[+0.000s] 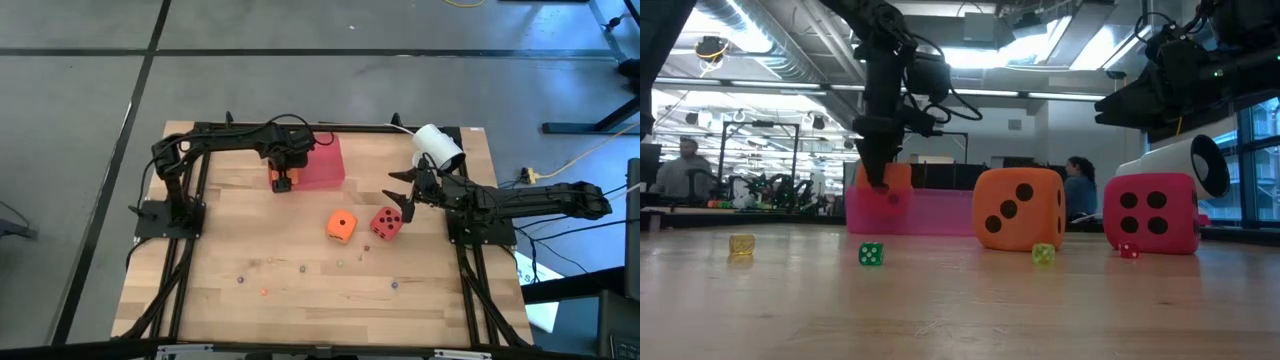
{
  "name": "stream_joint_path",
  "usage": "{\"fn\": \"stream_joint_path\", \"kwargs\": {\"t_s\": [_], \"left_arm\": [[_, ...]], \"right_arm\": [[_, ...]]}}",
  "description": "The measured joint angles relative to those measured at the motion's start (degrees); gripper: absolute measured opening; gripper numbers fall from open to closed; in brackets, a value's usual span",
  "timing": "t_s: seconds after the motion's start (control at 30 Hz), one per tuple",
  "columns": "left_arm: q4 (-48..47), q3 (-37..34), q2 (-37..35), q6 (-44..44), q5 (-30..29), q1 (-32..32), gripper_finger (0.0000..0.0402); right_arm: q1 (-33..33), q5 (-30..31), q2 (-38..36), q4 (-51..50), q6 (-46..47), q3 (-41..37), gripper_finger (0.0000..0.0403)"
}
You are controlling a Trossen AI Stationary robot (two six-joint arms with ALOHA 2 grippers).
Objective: Pick & Place Dice
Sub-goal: Put the left large orange die into the red bin
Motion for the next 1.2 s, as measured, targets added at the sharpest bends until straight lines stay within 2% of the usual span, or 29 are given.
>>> {"fn": "stream_joint_path", "kwargs": {"t_s": [0.37, 0.57, 0.73, 0.93, 1.2], "left_arm": [[0.18, 0.00, 0.14, 0.05, -6.27, -1.22, 0.0389], [0.20, 0.00, 0.14, -0.42, -6.57, -1.30, 0.0390], [0.65, 0.00, 0.14, -5.15, -6.30, -1.31, 0.0390], [0.24, 0.02, 0.14, -2.82, -4.05, -1.29, 0.0391], [-0.69, 0.02, 0.05, -3.39, -6.06, -1.30, 0.0391]], "right_arm": [[0.00, 0.00, 0.00, 0.00, -0.05, 0.00, 0.0278], [0.00, 0.01, 0.01, 0.00, -0.20, 0.00, 0.0278], [0.00, 0.04, 0.00, 0.02, -0.20, 0.00, 0.0278], [-0.01, 0.07, 0.00, 0.11, -0.18, 0.00, 0.0278], [0.01, 0.07, 0.00, 0.09, -0.15, 0.00, 0.0278]]}}
